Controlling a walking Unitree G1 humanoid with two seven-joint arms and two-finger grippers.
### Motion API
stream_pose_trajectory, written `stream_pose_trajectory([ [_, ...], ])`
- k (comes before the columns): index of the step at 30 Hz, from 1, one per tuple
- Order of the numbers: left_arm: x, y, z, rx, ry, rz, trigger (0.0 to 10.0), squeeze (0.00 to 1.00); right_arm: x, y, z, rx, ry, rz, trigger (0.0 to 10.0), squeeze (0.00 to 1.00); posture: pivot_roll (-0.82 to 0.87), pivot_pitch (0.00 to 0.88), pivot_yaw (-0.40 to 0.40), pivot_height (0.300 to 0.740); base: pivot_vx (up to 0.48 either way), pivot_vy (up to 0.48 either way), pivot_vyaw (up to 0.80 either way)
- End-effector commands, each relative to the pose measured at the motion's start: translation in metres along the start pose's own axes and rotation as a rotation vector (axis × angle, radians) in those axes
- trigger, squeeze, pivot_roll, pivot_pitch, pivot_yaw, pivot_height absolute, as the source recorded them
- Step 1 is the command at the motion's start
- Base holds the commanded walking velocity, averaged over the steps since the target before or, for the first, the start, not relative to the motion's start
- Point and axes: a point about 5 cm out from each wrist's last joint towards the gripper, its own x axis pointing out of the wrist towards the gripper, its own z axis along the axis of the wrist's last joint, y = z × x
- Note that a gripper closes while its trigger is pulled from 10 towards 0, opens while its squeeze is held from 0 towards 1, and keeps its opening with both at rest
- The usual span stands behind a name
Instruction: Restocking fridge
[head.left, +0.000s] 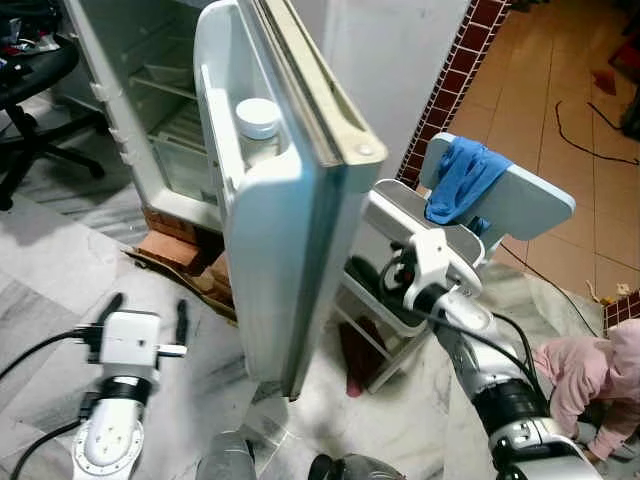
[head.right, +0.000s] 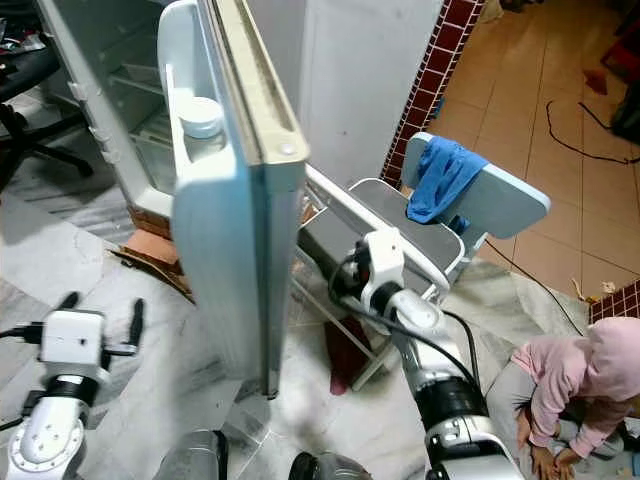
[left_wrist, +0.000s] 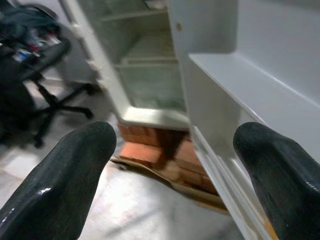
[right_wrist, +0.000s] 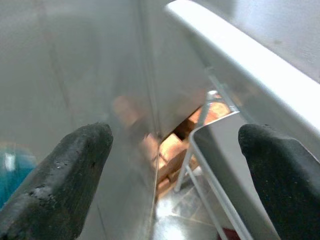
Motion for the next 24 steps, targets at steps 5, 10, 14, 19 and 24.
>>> stream_pose_trajectory([
  [5,-0.005,-0.032,-0.013,-0.077,0.131,-0.258,10.0,0.00,0.016,0.068,0.058,0.191,-0.146,0.376,10.0,0.00,0.22,0.103,-0.109,0.740,0.000,0.000,0.00],
  [10,-0.010,-0.034,-0.025,-0.114,0.212,-0.265,10.0,0.00,-0.005,0.106,0.073,0.208,-0.161,0.719,10.0,0.00,0.22,0.100,-0.112,0.740,0.000,0.000,0.00],
  [14,-0.015,-0.034,-0.039,-0.175,0.303,-0.237,10.0,0.00,-0.010,0.104,0.067,0.227,-0.122,0.737,10.0,0.00,0.22,0.101,-0.116,0.740,0.000,0.000,0.00],
  [19,-0.022,-0.040,-0.057,-0.216,0.409,-0.267,10.0,0.00,0.003,0.075,0.055,0.167,-0.090,0.465,10.0,0.00,0.23,0.105,-0.124,0.740,0.000,0.000,0.00],
  [24,-0.033,-0.031,-0.072,-0.176,0.433,-0.149,10.0,0.00,0.004,0.056,0.043,0.152,-0.043,0.350,10.0,0.00,0.25,0.117,-0.139,0.740,0.000,0.000,0.00],
])
